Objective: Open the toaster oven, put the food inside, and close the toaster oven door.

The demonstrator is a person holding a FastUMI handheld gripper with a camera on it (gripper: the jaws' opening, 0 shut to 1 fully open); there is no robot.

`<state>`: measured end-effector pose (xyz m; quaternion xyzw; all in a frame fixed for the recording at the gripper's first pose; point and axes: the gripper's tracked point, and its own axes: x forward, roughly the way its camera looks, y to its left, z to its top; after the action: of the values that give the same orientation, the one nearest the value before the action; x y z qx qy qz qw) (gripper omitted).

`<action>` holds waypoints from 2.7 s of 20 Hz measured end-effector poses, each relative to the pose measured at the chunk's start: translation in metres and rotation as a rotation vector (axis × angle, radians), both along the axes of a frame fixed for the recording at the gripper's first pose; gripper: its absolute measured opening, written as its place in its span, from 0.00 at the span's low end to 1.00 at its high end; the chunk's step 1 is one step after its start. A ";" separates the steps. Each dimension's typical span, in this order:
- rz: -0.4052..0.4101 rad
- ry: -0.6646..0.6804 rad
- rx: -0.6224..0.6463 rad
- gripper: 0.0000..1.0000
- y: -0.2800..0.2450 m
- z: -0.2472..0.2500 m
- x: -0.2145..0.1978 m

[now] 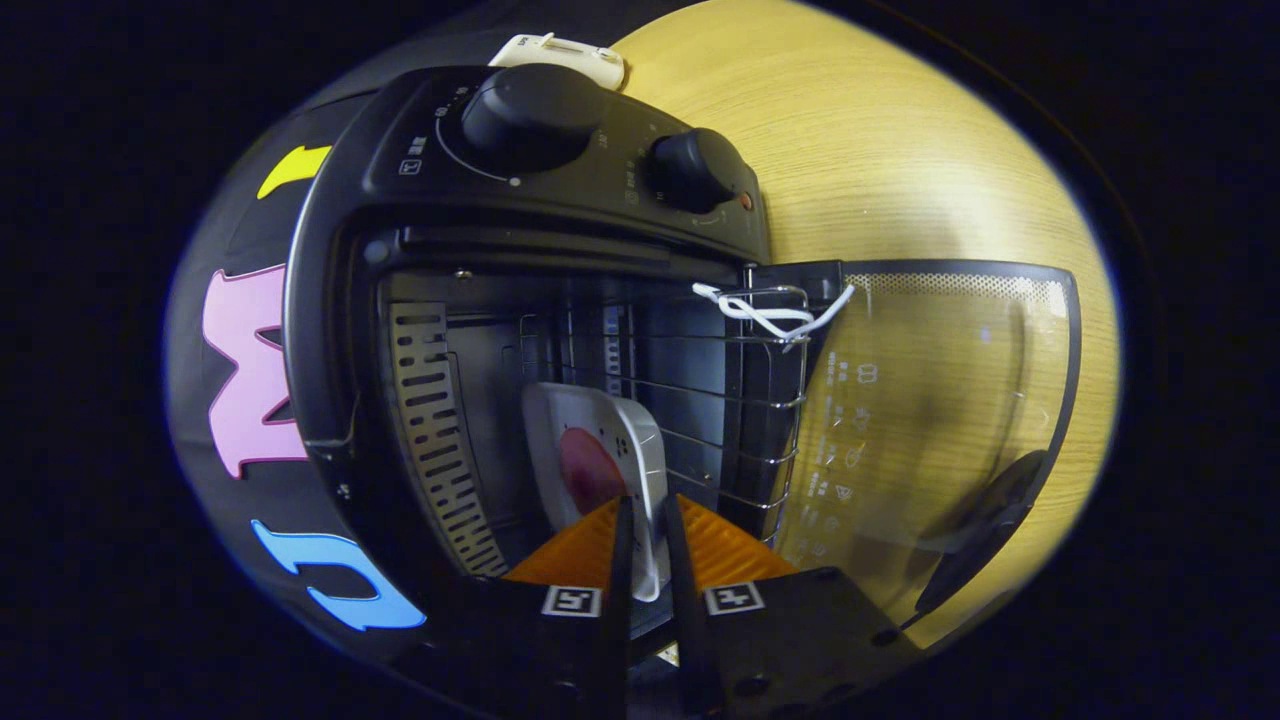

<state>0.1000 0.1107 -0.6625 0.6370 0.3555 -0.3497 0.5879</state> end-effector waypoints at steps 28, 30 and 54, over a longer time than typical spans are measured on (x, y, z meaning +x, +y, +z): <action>1.405 0.145 -0.641 1.00 0.028 0.012 -0.207; 1.419 0.177 -0.661 1.00 0.022 0.000 -0.207; 1.264 -0.056 -0.870 1.00 0.014 0.085 -0.158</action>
<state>-0.0577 0.1249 -0.5775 0.0325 0.4675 -0.0391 0.8825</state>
